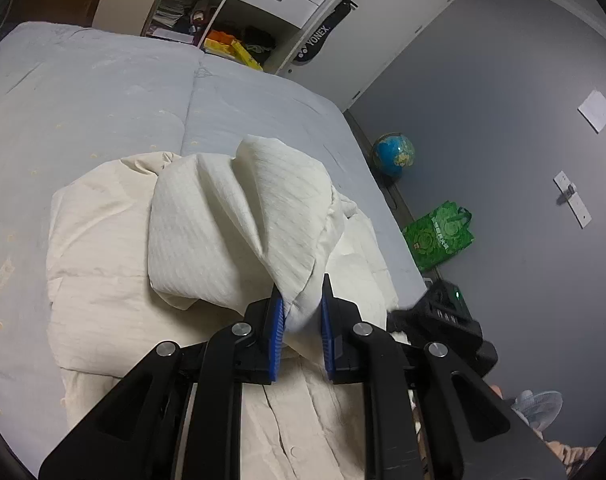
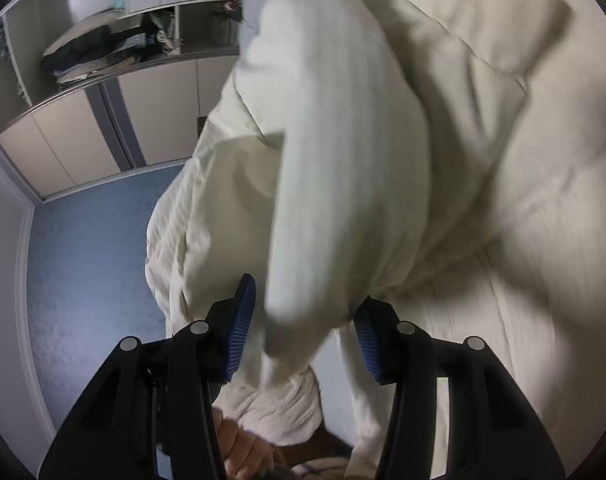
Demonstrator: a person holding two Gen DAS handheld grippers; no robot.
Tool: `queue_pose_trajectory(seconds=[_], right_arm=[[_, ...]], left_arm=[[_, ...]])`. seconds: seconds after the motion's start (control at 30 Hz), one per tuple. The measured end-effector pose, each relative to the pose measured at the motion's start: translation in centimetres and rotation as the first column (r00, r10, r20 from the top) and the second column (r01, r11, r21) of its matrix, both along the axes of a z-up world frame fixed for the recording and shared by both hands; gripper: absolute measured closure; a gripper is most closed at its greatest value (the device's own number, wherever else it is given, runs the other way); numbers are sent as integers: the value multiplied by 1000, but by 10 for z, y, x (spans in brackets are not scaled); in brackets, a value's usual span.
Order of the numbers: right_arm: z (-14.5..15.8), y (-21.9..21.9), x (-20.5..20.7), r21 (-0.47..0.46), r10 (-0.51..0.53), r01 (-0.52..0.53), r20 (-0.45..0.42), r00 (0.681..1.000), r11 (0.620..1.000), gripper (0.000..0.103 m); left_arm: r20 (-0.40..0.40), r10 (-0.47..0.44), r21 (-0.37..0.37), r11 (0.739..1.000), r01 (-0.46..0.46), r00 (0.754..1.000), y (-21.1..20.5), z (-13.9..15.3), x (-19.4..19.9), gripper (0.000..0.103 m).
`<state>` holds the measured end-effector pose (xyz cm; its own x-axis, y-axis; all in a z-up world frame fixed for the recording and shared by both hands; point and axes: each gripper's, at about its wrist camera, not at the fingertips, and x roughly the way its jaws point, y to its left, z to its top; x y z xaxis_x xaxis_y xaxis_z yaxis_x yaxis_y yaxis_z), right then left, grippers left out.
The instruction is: Fold large clothes
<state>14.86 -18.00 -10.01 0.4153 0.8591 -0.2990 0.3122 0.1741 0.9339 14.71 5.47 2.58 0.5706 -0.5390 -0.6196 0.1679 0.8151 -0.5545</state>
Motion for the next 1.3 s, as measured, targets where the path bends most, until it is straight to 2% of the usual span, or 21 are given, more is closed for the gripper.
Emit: queue_pose_trajectory(seconds=[0.03,0.1,0.17,0.23,0.3,0.37,0.4,0.47,0.53,0.63,0.67,0.77,0.87,0.93,0.97,1.03,1.07,1.13,1.2,1.3], right_arm=[[2,-1,6,-7,-17,18,29,999,1000,63],[10,-6,16,11,-64,64,100,993,998,80],[20,-11,25,34,-107,103,181,978,994,86],[35,-18,28,70,-153,139,280,948,988,89],[60,-29,29,141,-206,162,390,898,977,90],[80,-35,30,155,-191,132,476,858,979,90],[81,-38,30,159,-188,125,488,852,979,90],[72,-45,27,158,-196,136,477,857,978,90],[55,-53,24,133,-199,156,439,876,979,90],[20,-65,12,65,-169,157,341,925,986,90],[8,-69,7,17,-142,143,302,943,990,90],[-14,-70,-4,-94,-71,95,232,970,991,90],[-29,-71,-13,-151,-14,40,168,986,988,90],[-35,-70,-17,-153,4,16,131,991,988,89],[-35,-72,-16,-148,5,12,115,993,989,87],[-37,-75,-17,-135,0,9,68,998,991,75],[-36,-77,-19,-146,-3,6,20,1000,989,67],[-20,-79,-17,-180,-10,7,-19,1000,984,66],[1,-86,-19,-248,-29,35,29,999,968,66],[38,-92,-23,-372,-35,96,168,985,923,65]], left_arm=[[-2,-2,2,1000,2,1000,0,-1,-1,87],[-9,0,4,1000,0,1000,1,-3,-2,87],[-17,2,0,1000,-2,1000,1,-6,-3,87],[-25,-2,-7,1000,2,1000,0,-7,-4,87],[-33,-14,-36,999,13,999,-3,-10,-4,87],[-36,-36,-74,997,33,999,-9,-12,-2,87],[-36,-44,-79,996,41,998,-13,-12,-1,87],[-49,-62,-70,996,58,997,-21,-17,2,87],[-77,-75,-62,996,70,994,-28,-26,5,87],[-155,-86,-60,995,77,984,-34,-47,8,85],[-183,-95,-58,995,86,979,-36,-56,8,84],[-248,-115,-33,993,111,962,-38,-75,7,80],[-280,-120,-8,992,123,952,-40,-83,5,74],[-281,-118,20,991,129,953,-39,-83,3,72],[-280,-118,25,991,130,953,-39,-83,4,72],[-277,-115,30,991,128,954,-36,-82,4,72],[-274,-113,32,991,127,955,-33,-80,3,71],[-251,-111,45,991,126,962,-30,-70,8,71],[-221,-111,60,990,127,969,-26,-59,4,71],[-160,-112,54,991,121,981,-19,-36,4,67]])
